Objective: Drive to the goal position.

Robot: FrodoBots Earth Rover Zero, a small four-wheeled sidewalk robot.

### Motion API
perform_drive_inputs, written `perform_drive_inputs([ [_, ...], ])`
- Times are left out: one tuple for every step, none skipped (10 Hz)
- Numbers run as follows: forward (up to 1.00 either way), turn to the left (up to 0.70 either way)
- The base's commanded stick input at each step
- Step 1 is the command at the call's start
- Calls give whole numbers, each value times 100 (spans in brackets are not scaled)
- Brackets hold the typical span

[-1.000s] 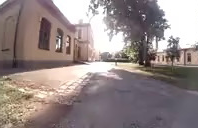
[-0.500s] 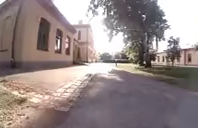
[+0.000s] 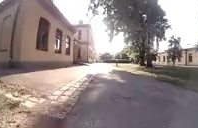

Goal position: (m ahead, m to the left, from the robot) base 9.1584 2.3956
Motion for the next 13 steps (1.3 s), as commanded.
perform_drive_inputs([
  [44, -27],
  [44, -27],
  [44, -27],
  [44, -27],
  [44, -27],
  [44, -7],
  [44, 2],
  [44, 2],
  [44, 2],
  [44, 2],
  [44, 2],
  [44, 2],
  [44, 2],
])
